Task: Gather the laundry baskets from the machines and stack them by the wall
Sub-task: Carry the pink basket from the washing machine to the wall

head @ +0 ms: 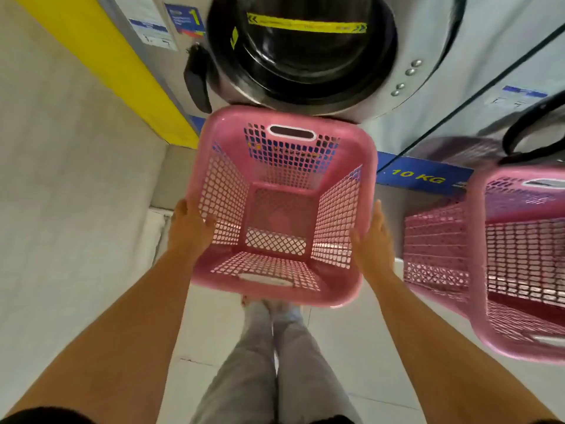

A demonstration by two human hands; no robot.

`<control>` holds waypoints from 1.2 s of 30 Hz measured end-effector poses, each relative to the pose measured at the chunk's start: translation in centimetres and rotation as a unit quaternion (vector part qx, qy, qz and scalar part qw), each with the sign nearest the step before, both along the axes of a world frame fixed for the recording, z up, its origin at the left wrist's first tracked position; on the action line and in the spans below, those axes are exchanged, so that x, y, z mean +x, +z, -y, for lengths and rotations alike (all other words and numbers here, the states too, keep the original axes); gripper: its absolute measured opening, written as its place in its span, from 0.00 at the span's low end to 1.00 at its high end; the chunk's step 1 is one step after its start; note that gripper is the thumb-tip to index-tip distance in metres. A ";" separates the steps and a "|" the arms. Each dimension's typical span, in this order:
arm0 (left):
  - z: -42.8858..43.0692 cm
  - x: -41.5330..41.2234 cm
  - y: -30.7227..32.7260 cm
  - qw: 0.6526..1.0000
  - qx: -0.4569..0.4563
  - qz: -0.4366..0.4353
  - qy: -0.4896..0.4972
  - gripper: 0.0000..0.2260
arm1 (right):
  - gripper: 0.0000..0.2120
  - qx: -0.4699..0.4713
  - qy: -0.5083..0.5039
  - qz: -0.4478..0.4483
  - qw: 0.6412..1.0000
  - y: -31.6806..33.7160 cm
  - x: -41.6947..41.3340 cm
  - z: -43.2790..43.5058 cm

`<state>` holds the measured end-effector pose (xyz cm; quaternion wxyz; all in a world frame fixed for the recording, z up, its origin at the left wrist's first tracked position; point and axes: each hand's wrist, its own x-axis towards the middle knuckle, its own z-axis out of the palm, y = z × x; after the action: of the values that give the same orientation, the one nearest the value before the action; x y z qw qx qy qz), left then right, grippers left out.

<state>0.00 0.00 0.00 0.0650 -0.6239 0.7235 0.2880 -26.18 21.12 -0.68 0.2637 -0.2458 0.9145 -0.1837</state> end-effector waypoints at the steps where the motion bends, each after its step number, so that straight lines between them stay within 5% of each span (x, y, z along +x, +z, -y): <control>1: 0.5 -0.3 -0.4 1.000 -0.002 0.006 -0.001 0.30 | 0.38 -0.010 -0.007 0.001 1.000 -0.5 -0.2 0.2; 12: 3.9 0.1 -3.2 0.996 -0.027 0.030 -0.084 0.36 | 0.41 -0.060 -0.032 -0.034 0.997 -4.6 0.4 0.8; 36: -6.1 12.1 7.1 0.989 -0.065 -0.074 0.106 0.32 | 0.39 -0.047 0.093 -0.074 0.992 6.7 7.5 -1.9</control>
<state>12.11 6.08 7.06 -0.0608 -0.6766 0.6737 0.2910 -18.64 23.01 6.07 0.1990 -0.3551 0.8950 -0.1825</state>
